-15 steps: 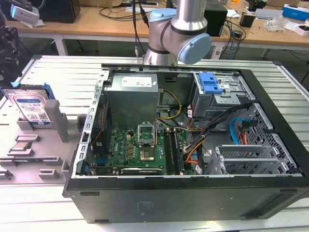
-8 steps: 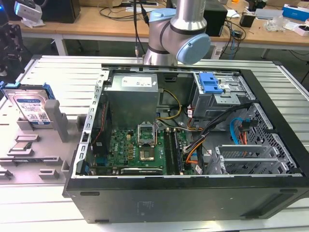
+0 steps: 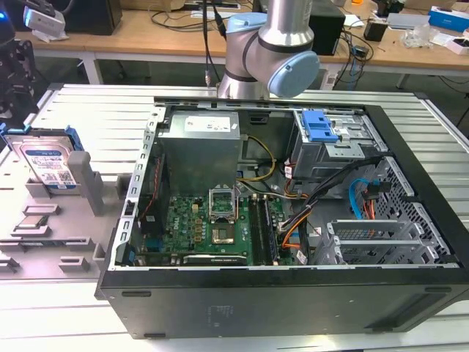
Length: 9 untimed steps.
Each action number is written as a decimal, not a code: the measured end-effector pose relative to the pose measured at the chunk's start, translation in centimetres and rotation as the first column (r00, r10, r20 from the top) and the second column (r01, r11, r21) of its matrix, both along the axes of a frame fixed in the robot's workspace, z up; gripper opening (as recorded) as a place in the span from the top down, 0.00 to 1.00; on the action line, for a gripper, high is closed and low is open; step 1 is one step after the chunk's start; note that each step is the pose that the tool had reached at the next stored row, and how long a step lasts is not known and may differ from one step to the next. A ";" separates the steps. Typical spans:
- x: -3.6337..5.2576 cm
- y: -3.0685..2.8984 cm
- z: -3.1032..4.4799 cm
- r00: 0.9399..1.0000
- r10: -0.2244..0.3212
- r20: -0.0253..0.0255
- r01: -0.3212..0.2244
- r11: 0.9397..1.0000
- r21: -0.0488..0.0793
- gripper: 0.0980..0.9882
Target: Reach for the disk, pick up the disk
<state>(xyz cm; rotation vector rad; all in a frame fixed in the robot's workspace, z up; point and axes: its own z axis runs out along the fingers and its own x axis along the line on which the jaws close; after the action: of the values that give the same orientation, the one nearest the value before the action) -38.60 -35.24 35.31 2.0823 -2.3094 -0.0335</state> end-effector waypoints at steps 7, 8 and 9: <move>0.00 0.00 -0.80 1.000 0.000 0.000 0.000 1.000 0.000 0.57; 0.00 0.00 -0.88 1.000 0.000 0.000 0.000 1.000 0.000 0.57; 0.00 0.00 -0.95 1.000 0.000 0.000 0.000 1.000 0.000 0.57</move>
<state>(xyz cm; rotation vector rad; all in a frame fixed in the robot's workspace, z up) -38.60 -35.24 34.37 2.0821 -2.3092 -0.0331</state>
